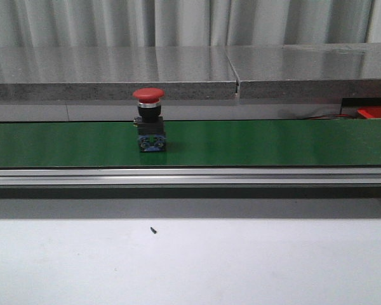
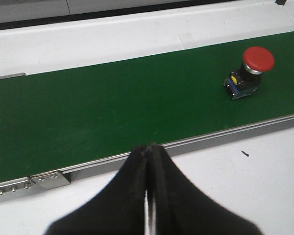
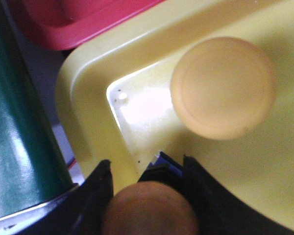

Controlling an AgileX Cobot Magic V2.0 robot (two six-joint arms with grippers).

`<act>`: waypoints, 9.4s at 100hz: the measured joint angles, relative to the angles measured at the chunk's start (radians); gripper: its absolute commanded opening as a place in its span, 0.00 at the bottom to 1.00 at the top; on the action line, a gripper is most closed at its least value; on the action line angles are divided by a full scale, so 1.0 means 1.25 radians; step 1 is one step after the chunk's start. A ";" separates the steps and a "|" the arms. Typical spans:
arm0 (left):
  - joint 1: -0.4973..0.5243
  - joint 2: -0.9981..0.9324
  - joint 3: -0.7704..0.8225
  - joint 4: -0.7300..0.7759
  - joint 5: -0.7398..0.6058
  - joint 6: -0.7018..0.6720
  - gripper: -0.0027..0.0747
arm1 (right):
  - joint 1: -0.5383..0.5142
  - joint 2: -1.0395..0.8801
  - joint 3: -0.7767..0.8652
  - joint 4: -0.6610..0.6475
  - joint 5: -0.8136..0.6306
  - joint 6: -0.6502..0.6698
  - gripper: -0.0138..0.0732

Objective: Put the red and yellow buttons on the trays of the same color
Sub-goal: 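Carry the yellow button into the yellow tray and open the right gripper, then move the right gripper back over the belt onto the red button, then grasp the red button with the right gripper and lift it, then carry the red button into the red tray and open the right gripper, then raise the right gripper back above the belt end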

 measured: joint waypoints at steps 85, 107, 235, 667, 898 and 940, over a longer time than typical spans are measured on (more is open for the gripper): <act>0.000 0.000 0.000 0.000 -0.010 0.000 0.01 | 0.000 -0.068 0.000 0.005 -0.015 0.000 0.78; 0.000 0.000 0.000 0.000 -0.011 0.000 0.01 | 0.013 -0.194 0.000 0.005 0.001 0.002 0.78; 0.000 0.000 0.000 0.000 -0.031 -0.001 0.01 | 0.630 0.090 -0.513 -0.014 0.340 0.002 0.88; 0.000 0.000 -0.001 0.000 -0.038 -0.001 0.01 | 0.068 0.363 -0.615 -0.027 -0.034 -0.024 0.68; 0.000 0.000 -0.001 0.000 -0.044 -0.001 0.01 | 0.281 -0.811 0.188 -0.021 -0.067 -0.063 0.09; 0.006 0.000 -0.024 0.000 -0.078 -0.016 0.01 | 0.281 -0.814 0.188 -0.015 -0.067 -0.063 0.09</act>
